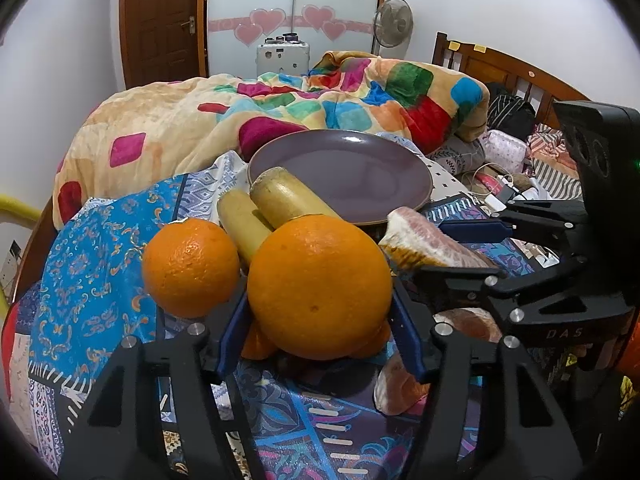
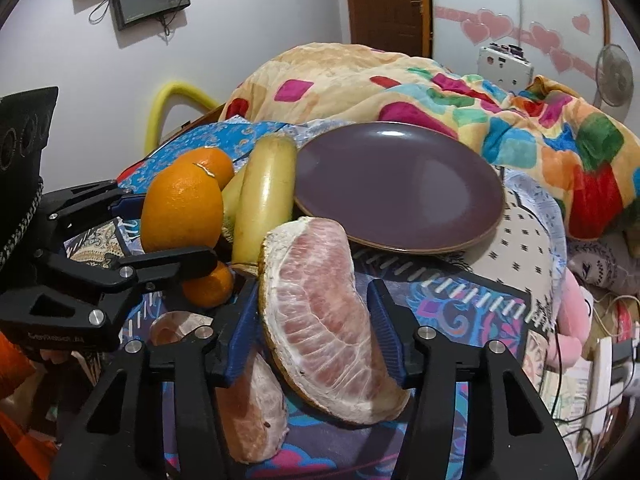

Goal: Organize fruits
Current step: 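Grasp the peeled pomelo wedge with the right tool while the left tool grasps the large orange, then carry the pomelo wedge onto the purple plate with the right tool while the left tool places the orange there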

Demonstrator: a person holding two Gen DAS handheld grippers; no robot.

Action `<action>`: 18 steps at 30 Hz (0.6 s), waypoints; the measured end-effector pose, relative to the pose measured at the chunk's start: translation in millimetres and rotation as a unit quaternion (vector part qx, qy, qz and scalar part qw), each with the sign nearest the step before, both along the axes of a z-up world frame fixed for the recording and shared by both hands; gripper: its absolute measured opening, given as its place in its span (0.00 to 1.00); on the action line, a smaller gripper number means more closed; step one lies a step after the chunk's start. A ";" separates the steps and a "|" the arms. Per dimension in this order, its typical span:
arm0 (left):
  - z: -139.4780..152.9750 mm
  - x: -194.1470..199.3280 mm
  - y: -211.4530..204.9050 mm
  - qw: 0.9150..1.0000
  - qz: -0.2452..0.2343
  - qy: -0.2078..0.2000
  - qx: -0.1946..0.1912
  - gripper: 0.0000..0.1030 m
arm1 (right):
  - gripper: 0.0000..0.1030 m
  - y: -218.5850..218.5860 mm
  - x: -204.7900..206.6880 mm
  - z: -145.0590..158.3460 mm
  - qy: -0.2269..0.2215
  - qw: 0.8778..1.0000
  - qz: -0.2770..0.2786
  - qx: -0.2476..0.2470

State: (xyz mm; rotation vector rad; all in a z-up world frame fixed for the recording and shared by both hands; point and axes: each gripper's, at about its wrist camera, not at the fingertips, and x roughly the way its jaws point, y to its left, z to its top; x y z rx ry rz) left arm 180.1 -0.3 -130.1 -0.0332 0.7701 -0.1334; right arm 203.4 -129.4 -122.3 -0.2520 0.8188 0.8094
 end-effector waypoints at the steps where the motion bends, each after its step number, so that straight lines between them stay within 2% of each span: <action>1: 0.3 0.4 0.9 1.000 0.000 0.000 -0.002 0.61 | 0.45 -2.4 -0.1 1.3 -0.003 1.000 -0.006 0.002; 9: 14.6 -0.3 0.8 1.000 0.002 -0.018 -0.002 0.61 | 0.43 -20.7 0.4 10.8 -0.012 0.999 -0.036 0.027; 18: 40.3 13.2 3.8 0.999 0.014 -0.044 -0.003 0.61 | 0.43 -33.7 3.4 36.6 -0.052 0.995 -0.063 0.053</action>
